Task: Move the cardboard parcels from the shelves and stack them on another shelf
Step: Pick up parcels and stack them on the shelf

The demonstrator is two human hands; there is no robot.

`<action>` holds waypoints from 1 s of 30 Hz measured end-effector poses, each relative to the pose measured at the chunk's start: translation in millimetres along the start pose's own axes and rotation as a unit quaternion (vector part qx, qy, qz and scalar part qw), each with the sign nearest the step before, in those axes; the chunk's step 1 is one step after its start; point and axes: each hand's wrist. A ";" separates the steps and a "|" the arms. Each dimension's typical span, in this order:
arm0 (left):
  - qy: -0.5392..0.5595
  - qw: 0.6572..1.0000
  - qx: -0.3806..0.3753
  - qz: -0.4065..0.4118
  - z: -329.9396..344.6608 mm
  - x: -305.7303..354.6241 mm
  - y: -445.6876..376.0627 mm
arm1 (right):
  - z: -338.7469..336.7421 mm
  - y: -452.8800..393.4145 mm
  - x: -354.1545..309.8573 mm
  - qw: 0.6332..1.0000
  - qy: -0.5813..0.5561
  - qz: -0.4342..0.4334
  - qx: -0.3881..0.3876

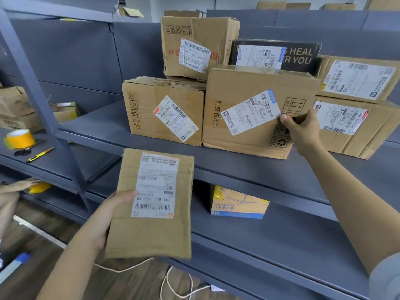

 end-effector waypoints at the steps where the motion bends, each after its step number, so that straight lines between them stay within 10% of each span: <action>1: 0.007 0.999 0.032 0.012 1.7 0.8 9.0 | 2.8 0.8 -0.7 1.000 -0.004 0.002 -0.004; 18: 0.209 0.965 0.154 0.039 -20.0 -6.9 23.1 | 79.2 34.7 -38.2 0.999 -0.032 0.009 -0.038; 26: 0.154 0.985 0.013 0.072 -18.6 9.8 18.9 | 74.5 102.4 -51.3 0.994 -0.002 -0.042 0.105; 30: 0.065 0.991 -0.097 0.060 -1.5 34.0 -6.7 | 61.5 165.0 -64.8 0.981 -0.057 0.098 -0.158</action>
Point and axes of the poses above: each hand's wrist, its own y-axis away from the middle knuckle, its own z-axis out of the palm, x = y × z, and after that the axes turned 8 degrees about x, right-handed
